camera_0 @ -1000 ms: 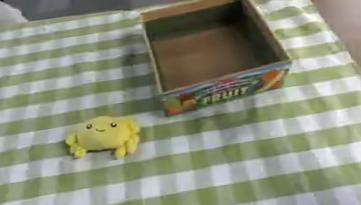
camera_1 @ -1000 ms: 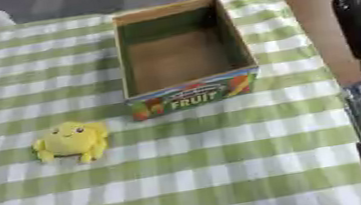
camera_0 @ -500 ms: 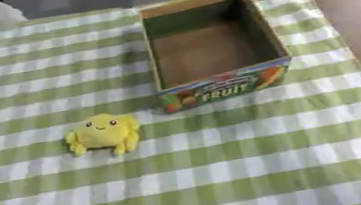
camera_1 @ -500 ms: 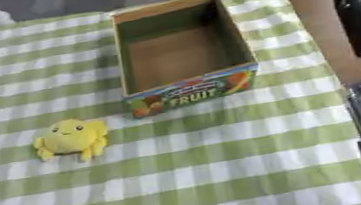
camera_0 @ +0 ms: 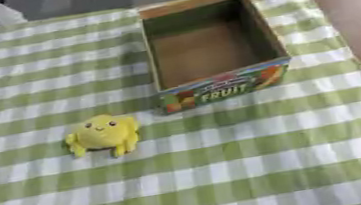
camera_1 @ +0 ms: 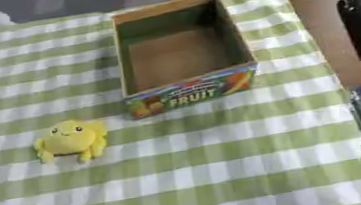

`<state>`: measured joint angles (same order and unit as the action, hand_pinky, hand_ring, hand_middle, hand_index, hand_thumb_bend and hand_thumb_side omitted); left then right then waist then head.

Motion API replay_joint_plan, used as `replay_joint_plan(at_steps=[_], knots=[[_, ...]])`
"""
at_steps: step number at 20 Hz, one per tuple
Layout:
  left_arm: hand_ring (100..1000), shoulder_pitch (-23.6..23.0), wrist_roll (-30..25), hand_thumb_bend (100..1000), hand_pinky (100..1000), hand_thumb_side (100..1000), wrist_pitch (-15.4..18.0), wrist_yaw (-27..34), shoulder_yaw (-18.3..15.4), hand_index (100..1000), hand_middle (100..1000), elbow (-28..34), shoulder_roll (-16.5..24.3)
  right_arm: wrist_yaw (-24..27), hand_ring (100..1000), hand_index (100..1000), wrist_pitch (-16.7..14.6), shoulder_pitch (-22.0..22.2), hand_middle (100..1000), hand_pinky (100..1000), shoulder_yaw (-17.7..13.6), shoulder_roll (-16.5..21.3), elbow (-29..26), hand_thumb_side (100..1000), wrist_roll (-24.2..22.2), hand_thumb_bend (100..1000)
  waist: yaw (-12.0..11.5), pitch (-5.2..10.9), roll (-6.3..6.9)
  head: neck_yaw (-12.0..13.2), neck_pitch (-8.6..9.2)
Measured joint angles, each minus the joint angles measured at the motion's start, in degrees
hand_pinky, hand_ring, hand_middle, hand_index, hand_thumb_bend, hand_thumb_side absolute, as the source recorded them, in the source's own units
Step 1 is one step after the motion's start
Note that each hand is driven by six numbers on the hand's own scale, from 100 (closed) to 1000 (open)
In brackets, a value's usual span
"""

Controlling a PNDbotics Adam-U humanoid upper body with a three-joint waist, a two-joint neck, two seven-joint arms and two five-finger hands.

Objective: Pick up objects on the table and place them in the box.

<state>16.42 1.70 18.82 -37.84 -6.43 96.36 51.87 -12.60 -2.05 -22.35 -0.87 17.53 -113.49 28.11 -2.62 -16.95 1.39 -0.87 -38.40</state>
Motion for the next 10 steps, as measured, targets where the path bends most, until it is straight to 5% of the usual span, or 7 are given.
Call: replay_joint_plan(at_steps=[10], knots=[[789, 5.0, -8.5, 412, 821, 894, 0.5, -2.0, 7.7, 927, 749, -4.7, 1.6, 0.3, 871, 834, 0.0, 0.0, 552, 788, 0.5, 0.0, 0.0, 581, -0.6, 100, 0.6, 0.16, 0.29, 0.8, 0.78]])
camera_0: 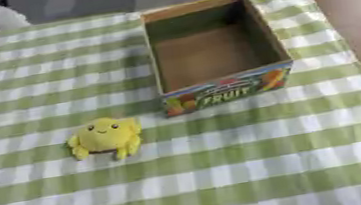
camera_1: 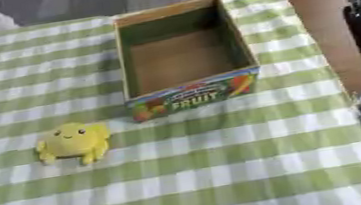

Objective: Pick up objects on the table and place them in the box.

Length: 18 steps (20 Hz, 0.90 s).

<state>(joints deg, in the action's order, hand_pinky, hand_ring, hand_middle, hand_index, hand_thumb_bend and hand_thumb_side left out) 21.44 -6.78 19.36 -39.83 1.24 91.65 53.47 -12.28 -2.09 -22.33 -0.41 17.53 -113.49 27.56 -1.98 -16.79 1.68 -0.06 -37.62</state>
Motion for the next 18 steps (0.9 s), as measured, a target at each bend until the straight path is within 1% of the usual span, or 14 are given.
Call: replay_joint_plan(at_steps=[3, 4, 6, 7, 9, 13, 15, 16, 17, 18], knots=[[788, 0.8, -2.7, 528, 827, 851, -0.7, 0.2, 1.0, 913, 743, -0.5, 0.0, 0.1, 871, 834, 0.0, 0.0, 552, 788, 0.1, 0.0, 0.0, 581, -0.1, 100, 0.1, 0.02, 0.00, 0.2, 0.03], [792, 0.9, -3.6, 590, 831, 834, -0.9, 0.4, 1.3, 911, 744, -0.5, 0.0, 0.1, 871, 834, 0.0, 0.0, 552, 788, 0.1, 0.0, 0.0, 580, -0.2, 100, 0.2, 0.02, 0.00, 0.2, 0.04], [805, 0.9, -5.4, 674, 842, 798, -1.0, 0.8, 1.8, 915, 753, -0.7, 0.0, 0.2, 872, 835, 0.0, 0.0, 552, 788, 0.1, 0.0, 0.0, 581, -0.2, 100, 0.2, 0.02, 0.00, 0.2, 0.15], [816, 0.9, -6.2, 700, 849, 782, -0.9, 1.0, 2.0, 922, 763, -0.8, 0.0, 0.2, 872, 835, 0.0, 0.0, 552, 788, 0.1, 0.0, 0.0, 581, -0.2, 100, 0.2, 0.02, 0.00, 0.2, 0.21], [838, 1.1, -7.9, 724, 866, 769, -0.2, 1.2, 2.4, 936, 782, -0.9, 0.0, 0.3, 872, 835, 0.1, 0.0, 552, 788, 0.1, 0.0, 0.0, 581, -0.3, 100, 0.2, 0.02, 0.00, 0.2, 0.22], [878, 2.1, -11.4, 723, 892, 726, 2.4, 0.9, 4.0, 960, 817, -1.5, 0.0, 0.3, 872, 835, 0.1, 0.0, 552, 788, 0.2, 0.0, 0.0, 581, -0.4, 100, 0.3, 0.02, 0.00, 0.3, 0.22], [885, 3.0, -13.2, 693, 900, 684, 4.1, 0.5, 4.9, 970, 826, -2.1, 0.0, 0.3, 872, 835, 0.1, 0.0, 552, 788, 0.3, 0.0, 0.0, 581, -0.4, 100, 0.4, 0.02, -0.01, 0.5, 0.22], [885, 3.5, -14.1, 693, 900, 684, 5.0, 0.4, 5.3, 970, 826, -2.3, 0.0, 0.3, 872, 835, 0.0, 0.0, 552, 788, 0.4, 0.0, 0.0, 581, -0.5, 100, 0.4, 0.02, -0.01, 0.5, 0.22], [884, 3.9, -15.0, 653, 906, 662, 5.9, 0.4, 5.7, 977, 827, -2.6, 0.0, 0.3, 872, 835, 0.0, 0.0, 552, 788, 0.5, 0.0, 0.0, 581, -0.5, 100, 0.4, 0.02, -0.02, 0.5, 0.22], [884, 4.3, -15.9, 650, 906, 660, 6.8, 0.4, 6.0, 977, 827, -2.8, -0.1, 0.3, 872, 835, 0.0, 0.0, 552, 788, 0.5, 0.0, 0.0, 581, -0.5, 100, 0.4, 0.02, -0.02, 0.6, 0.22]])
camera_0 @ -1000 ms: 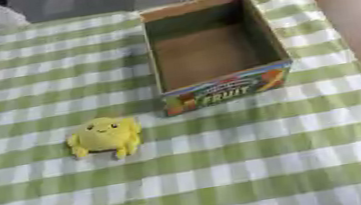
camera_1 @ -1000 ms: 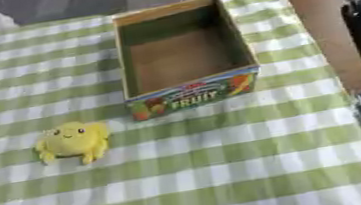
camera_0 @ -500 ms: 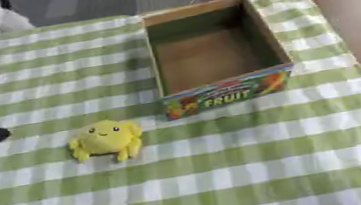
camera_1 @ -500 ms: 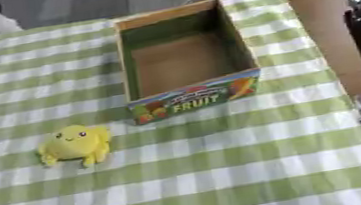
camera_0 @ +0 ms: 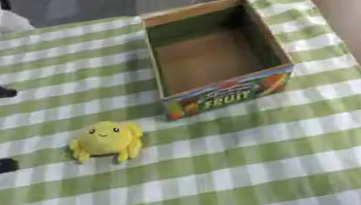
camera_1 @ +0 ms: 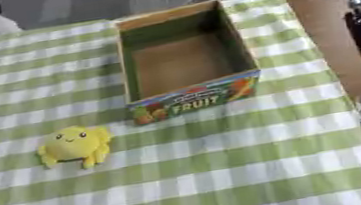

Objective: Pick up objects on the table and place them in the box.

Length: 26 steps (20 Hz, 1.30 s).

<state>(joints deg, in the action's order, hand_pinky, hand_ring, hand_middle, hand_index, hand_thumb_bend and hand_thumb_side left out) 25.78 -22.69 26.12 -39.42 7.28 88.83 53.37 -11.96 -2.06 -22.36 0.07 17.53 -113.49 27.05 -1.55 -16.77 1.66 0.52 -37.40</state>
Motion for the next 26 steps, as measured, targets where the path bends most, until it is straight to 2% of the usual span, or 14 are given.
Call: replay_joint_plan(at_steps=[2, 7, 11, 13, 15, 19, 26], knots=[[882, 0.7, -1.8, 623, 910, 644, 1.6, 0.3, 0.6, 983, 827, -0.4, -0.3, 0.0, 872, 835, 0.0, 0.0, 552, 788, 0.0, 0.0, 0.0, 581, -0.1, 100, 0.0, 0.00, 0.00, 0.1, 0.00], [876, 2.3, -6.2, 701, 927, 646, 3.7, 2.8, 2.1, 995, 825, -1.3, -1.6, 0.1, 872, 834, 0.0, 0.0, 551, 789, 0.1, 0.0, 0.0, 580, -0.3, 100, 0.0, 0.06, -0.01, 0.3, -0.01], [877, 3.4, -9.3, 710, 933, 629, 4.1, 5.6, 3.2, 1000, 833, -1.5, -2.6, 0.1, 873, 833, 0.1, 0.0, 551, 789, 0.2, 0.0, 0.0, 579, -0.3, 100, 0.0, 0.10, 0.02, 0.4, -0.01], [877, 4.0, -10.6, 687, 933, 624, 3.8, 6.8, 3.7, 1000, 833, -1.5, -3.0, 0.2, 873, 833, 0.1, 0.0, 551, 789, 0.3, 0.0, 0.0, 578, -0.4, 100, 0.0, 0.11, 0.05, 0.4, -0.02], [879, 4.6, -11.6, 616, 931, 596, 3.0, 8.0, 4.0, 1000, 835, -1.5, -3.4, 0.2, 873, 833, 0.1, 0.0, 551, 789, 0.3, 0.0, 0.0, 578, -0.4, 100, 0.0, 0.14, 0.09, 0.4, -0.02], [894, 5.6, -13.7, 567, 939, 572, 1.0, 9.3, 4.9, 1000, 851, -1.3, -3.7, 0.3, 874, 833, 0.1, 0.2, 550, 790, 0.3, 0.0, 0.0, 576, -0.4, 100, 0.0, 0.19, 0.32, 0.5, -0.19], [916, 7.2, -17.1, 639, 932, 591, -2.4, 10.0, 6.7, 1000, 874, -1.2, -4.1, 0.5, 875, 832, 0.1, 0.3, 550, 790, 0.4, 0.0, 0.0, 574, -0.5, 100, 0.0, 0.32, 0.59, 0.6, -0.30]])
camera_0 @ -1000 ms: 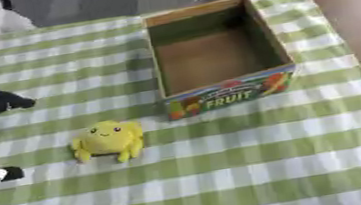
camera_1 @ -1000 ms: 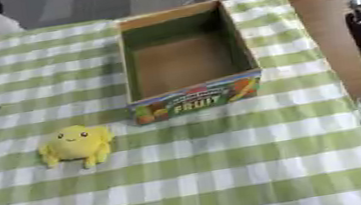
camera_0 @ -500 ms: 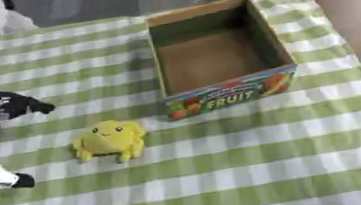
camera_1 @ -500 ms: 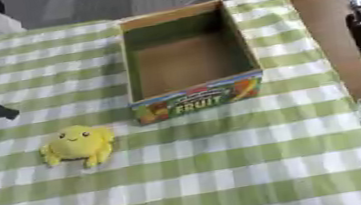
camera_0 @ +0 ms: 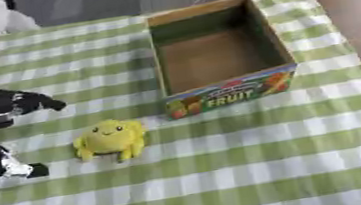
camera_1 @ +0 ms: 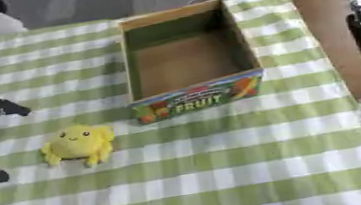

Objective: Pick up objects on the table and place them in the box.

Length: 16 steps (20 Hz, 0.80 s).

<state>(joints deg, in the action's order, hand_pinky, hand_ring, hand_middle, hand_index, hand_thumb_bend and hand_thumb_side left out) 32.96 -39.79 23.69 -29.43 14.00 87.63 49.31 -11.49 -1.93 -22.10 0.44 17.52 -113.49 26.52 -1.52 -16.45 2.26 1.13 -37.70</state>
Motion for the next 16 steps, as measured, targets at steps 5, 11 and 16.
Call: replay_joint_plan(at_steps=[5, 11, 16], knots=[[921, 1.2, -1.3, 642, 922, 587, -1.3, -2.0, 1.2, 1000, 873, 0.5, -0.6, 0.0, 876, 832, 0.0, 0.2, 549, 791, 0.0, 0.0, 0.0, 573, -0.2, 100, 0.1, 0.15, 0.11, 0.2, -0.01], [923, 1.5, -1.1, 564, 917, 573, -1.1, -5.2, 2.6, 1000, 874, 0.7, -1.5, 0.1, 876, 831, 0.0, 0.2, 548, 792, 0.2, 0.0, 0.0, 573, -0.3, 100, 0.2, 0.15, 0.12, 0.3, -0.01], [919, 1.8, 0.0, 590, 912, 625, 0.0, -7.3, 3.0, 1000, 870, 1.0, -2.0, 0.2, 877, 830, 0.0, 0.2, 548, 792, 0.3, -0.1, 0.0, 573, -0.3, 100, 0.1, 0.15, 0.09, 0.6, 0.00]])
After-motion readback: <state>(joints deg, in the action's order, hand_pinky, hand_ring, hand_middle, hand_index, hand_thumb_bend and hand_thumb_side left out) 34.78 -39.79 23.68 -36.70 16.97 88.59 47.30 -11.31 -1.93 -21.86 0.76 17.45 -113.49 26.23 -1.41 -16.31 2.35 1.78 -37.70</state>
